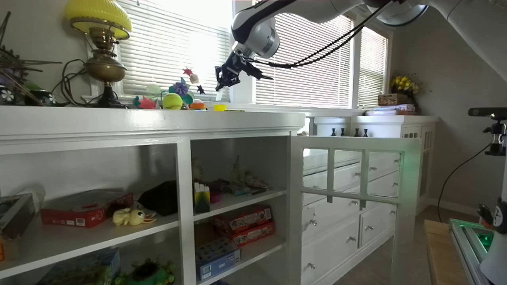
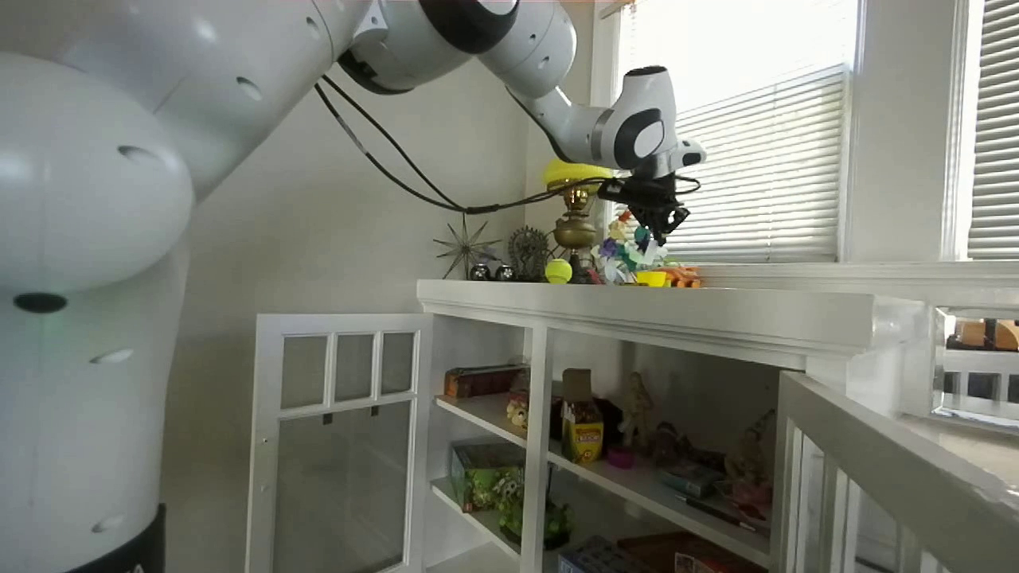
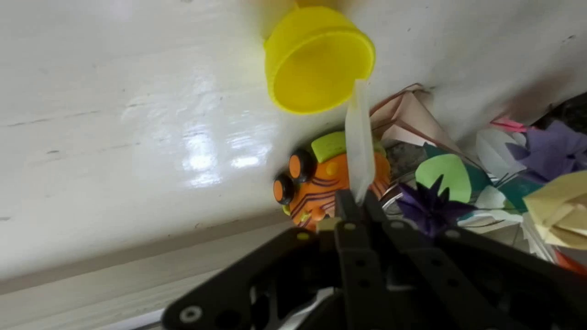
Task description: Take the clear object out of the small yellow bowl
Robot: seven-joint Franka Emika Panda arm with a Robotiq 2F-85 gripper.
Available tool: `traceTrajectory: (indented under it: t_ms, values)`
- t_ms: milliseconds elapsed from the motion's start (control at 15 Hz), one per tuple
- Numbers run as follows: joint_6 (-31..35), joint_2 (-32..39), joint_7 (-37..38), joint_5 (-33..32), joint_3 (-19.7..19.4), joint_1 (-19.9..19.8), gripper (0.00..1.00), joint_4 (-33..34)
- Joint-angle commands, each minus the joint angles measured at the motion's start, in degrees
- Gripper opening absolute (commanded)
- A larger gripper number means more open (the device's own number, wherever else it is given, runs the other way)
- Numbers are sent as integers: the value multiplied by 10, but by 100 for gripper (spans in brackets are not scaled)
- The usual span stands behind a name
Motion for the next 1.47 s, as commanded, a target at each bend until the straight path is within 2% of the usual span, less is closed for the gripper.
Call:
traceTrajectory:
  t_ms: [0, 333, 667, 867, 1000, 1067, 1133, 1267, 1400]
  values:
    - [13, -40, 20, -19, -28, 3, 1, -44]
    - [66, -45, 31, 1, -63, 2, 1, -86]
    - [172, -29, 48, 34, -22, -23, 1, -122]
    - [241, -25, 27, 88, 25, -39, 1, -142]
    - [261, -26, 9, 111, 60, -54, 1, -155]
    - [261, -28, 4, 121, 75, -62, 30, -162]
    - [261, -31, 2, 123, 84, -67, 32, -169]
    - [252, -40, 9, 110, 82, -69, 45, -182]
    - [244, -54, 29, 84, 55, -56, 59, -198]
